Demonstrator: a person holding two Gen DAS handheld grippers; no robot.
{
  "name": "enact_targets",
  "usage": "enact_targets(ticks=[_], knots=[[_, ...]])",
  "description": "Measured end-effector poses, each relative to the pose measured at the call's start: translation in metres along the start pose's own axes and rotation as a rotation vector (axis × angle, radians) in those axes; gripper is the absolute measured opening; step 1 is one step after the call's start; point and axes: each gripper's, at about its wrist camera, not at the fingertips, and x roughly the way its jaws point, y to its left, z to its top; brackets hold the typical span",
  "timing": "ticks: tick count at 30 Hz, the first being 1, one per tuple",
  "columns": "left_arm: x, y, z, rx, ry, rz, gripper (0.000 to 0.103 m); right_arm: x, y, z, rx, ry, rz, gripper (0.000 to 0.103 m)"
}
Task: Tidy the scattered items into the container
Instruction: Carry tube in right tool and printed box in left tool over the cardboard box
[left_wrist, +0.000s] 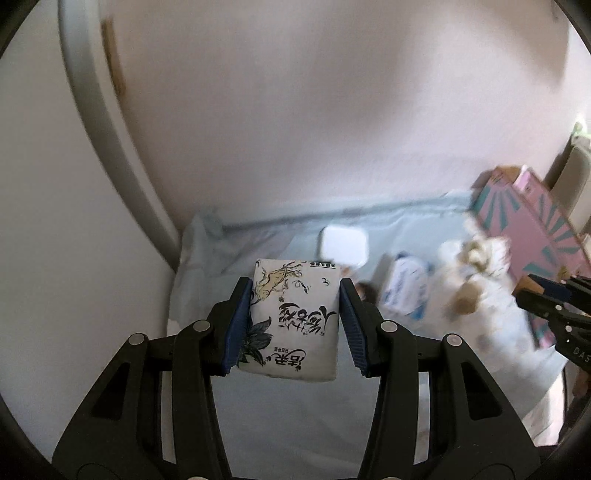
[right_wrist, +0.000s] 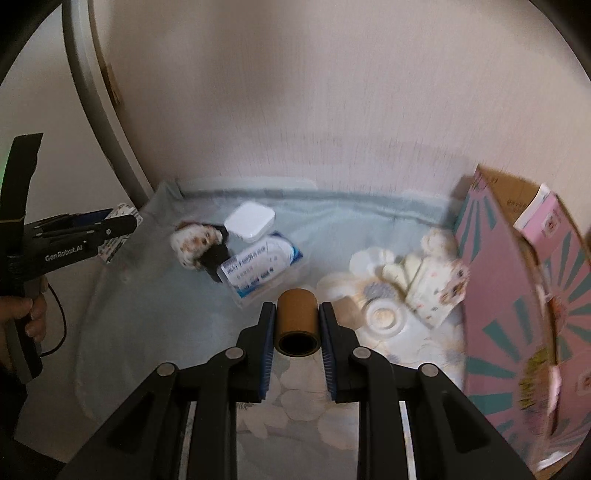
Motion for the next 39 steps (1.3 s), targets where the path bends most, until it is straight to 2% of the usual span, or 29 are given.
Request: enact_targets(ticks=[5,8,14,20,27,32,36,39], knots=[[-0.027,-0.035,0.028,0.023,-0.039,-0.045,0.043,-0.033,-0.020,0.018,0.007,-0.014,0.073,0.021],[-0.037,-0.063,0.045,0.052,-0.054,-0.075,0.043,-0.054,-0.035,0.025,-0.003,-0.046,0.074,0.021],[-0.051,-0.132,0.077,0.107,-0.076,-0.167,0.043,-0.093,-0.081,0.027,0.013,-0.086,0.033,0.021],[-0.054,-0.214,0.098,0.211,-0.083,-0.248,0.043,-0.121,-0.135,0.018,0.038,-0.105,-0.038,0.021],[-0.025,-0.311,0.099,0.319,-0.039,-0.342,0.043,-0.128,-0.188,-0.003,0.093,-0.069,-0.071,0.021],[0.026,-0.377,0.085,0.389,0.034,-0.391,0.043,-0.120,-0.212,-0.024,0.117,-0.025,-0.083,0.021],[0.060,-0.409,0.074,0.401,0.101,-0.404,0.043,-0.108,-0.224,-0.040,0.138,0.013,-0.072,0.021],[0.073,-0.418,0.068,0.413,0.129,-0.399,0.043,-0.100,-0.232,-0.051,0.161,0.038,-0.068,0.021]])
